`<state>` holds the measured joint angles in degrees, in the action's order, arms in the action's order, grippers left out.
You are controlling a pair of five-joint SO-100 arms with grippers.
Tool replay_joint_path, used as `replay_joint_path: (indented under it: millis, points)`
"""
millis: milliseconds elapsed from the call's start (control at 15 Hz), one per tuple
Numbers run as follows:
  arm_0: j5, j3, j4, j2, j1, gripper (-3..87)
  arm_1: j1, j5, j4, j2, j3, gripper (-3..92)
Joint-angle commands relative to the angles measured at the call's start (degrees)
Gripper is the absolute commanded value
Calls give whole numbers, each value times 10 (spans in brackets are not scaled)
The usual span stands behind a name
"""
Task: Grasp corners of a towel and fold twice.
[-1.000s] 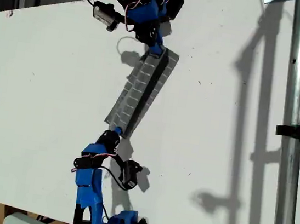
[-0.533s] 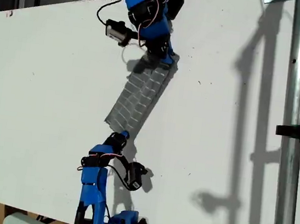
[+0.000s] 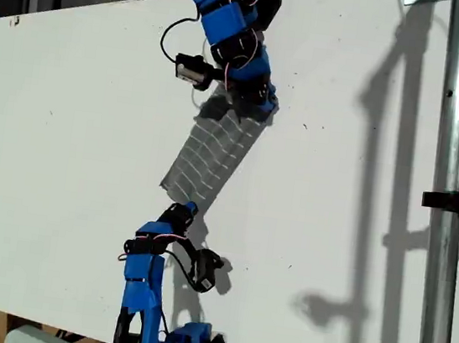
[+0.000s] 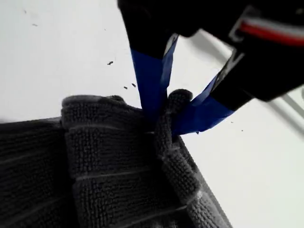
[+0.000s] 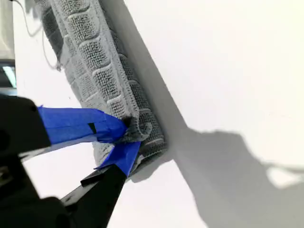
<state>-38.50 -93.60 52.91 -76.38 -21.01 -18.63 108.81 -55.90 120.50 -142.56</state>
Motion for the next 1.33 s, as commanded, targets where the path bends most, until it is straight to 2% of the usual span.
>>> replay_joint_path:
  millis: [0, 133, 333, 533, 600, 667, 733, 1067, 1267]
  points:
    - [20, 59, 19, -4, -32, -27, 105, -88, -125, 148, 39, -3]
    - [42, 112, 38, 3, -68, -27, 232, -172, -234, 251, 63, -3]
    - [62, 170, 72, 4, -97, -27, 388, -268, -373, 217, 170, -3]
    - [67, 192, 82, 12, -95, -27, 534, -403, -398, 224, 240, -3]
    - [67, 187, 82, 12, -91, -27, 549, -429, -396, 220, 254, -3]
    - [67, 180, 82, 12, -90, -27, 541, -427, -389, 215, 244, -3]
    - [64, 170, 81, 12, -88, -27, 492, -391, -371, 215, 208, -3]
    - [51, 118, 62, 18, -84, -27, 217, -132, -248, 223, 16, -3]
    - [41, 86, 47, 25, -74, -27, 127, -48, -157, 219, -45, -3]
